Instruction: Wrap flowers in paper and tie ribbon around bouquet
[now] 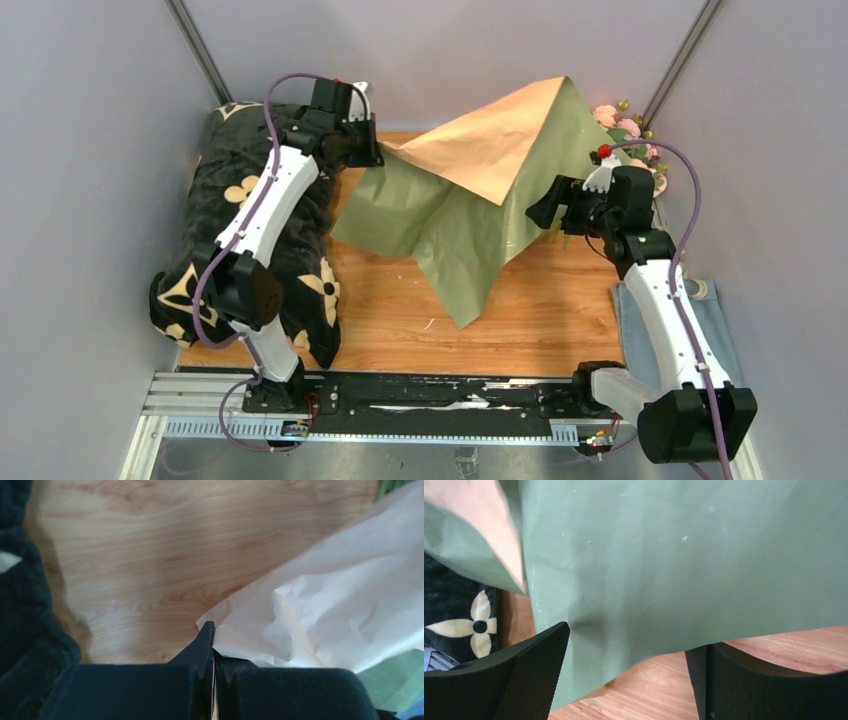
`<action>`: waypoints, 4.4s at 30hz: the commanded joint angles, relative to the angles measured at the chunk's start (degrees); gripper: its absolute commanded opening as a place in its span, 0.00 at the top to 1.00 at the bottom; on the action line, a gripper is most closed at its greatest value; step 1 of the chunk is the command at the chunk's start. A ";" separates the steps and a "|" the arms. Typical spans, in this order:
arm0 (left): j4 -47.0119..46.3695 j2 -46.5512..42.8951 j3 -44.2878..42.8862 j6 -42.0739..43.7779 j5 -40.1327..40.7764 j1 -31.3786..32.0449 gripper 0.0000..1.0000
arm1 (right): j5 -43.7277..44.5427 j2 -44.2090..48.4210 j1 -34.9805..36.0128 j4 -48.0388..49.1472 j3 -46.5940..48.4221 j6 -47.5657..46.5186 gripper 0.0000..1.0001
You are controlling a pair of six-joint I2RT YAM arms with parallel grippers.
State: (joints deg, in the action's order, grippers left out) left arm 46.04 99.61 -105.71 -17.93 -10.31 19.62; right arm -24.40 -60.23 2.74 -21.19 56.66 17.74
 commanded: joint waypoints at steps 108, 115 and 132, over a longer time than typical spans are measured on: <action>-4.79 29.29 -5.17 49.43 15.29 -2.39 1.00 | -8.75 -18.61 9.04 42.25 -35.26 27.02 0.24; -4.78 29.93 -5.75 48.52 14.61 -2.39 1.00 | -9.06 -21.23 11.60 47.02 -32.85 29.21 0.24; -7.71 28.16 -2.14 55.28 14.27 0.97 1.00 | 6.49 -13.28 15.88 16.46 -19.36 11.69 0.44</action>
State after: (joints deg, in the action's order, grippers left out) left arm 40.58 130.30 -110.04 32.60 4.93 17.61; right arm -26.61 -80.82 17.08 13.43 32.12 40.40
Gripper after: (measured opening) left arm 0.006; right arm 0.547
